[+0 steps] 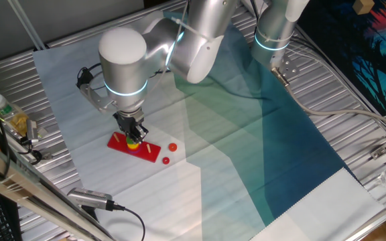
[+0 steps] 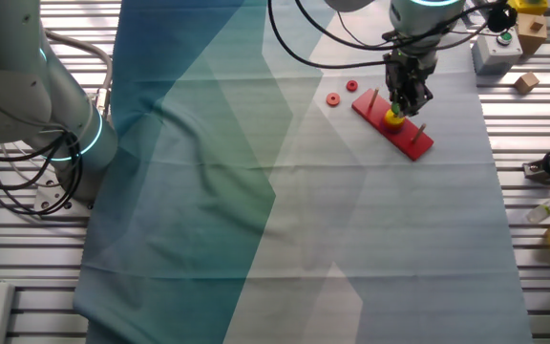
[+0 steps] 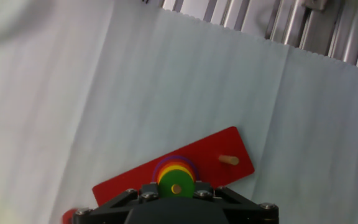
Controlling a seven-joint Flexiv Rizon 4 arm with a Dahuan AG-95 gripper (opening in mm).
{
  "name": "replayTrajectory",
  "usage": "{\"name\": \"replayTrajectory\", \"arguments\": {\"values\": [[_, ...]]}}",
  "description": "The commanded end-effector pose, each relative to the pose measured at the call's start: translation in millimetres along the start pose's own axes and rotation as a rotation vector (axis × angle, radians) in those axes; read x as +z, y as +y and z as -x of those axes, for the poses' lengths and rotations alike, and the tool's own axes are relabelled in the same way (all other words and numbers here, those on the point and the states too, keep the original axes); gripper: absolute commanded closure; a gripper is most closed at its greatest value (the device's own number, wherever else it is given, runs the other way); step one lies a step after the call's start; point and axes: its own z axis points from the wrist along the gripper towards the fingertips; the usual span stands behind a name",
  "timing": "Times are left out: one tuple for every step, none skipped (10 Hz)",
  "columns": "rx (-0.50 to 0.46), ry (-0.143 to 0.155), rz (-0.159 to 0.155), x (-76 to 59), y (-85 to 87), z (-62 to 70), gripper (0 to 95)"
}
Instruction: Take out one Hanoi block and throw it aside
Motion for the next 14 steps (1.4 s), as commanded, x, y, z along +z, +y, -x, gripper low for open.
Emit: {"name": "replayTrajectory", "arguments": {"values": [[0.001, -0.001, 0.0, -5.4, 0.8, -2.3, 95.0], [0.003, 0.001, -0.002, -9.0, 1.2, -2.4, 95.0], [0.008, 0.006, -0.001, -13.1, 1.8, -2.7, 95.0], [0.013, 0.008, 0.001, -17.3, 2.1, -3.0, 95.0], [0.016, 0.01, 0.002, -23.8, 2.5, -3.6, 95.0], [0.015, 0.012, 0.004, -29.0, 3.0, -4.3, 95.0], [0.014, 0.016, 0.002, -36.0, 4.3, -5.4, 95.0], [0.012, 0.024, -0.001, -40.7, 5.3, -6.3, 95.0], [0.013, 0.035, -0.005, -45.0, 6.0, -7.5, 95.0], [0.011, 0.043, -0.004, -48.6, 5.4, -9.1, 95.0], [-0.008, 0.045, -0.005, -52.0, 2.7, -11.1, 95.0], [-0.013, 0.064, 0.001, -59.0, -4.4, -13.8, 95.0], [-0.034, 0.065, 0.007, -63.8, -18.0, -19.4, 95.0], [-0.05, 0.062, 0.014, -66.3, -32.9, -25.8, 95.0]]}}
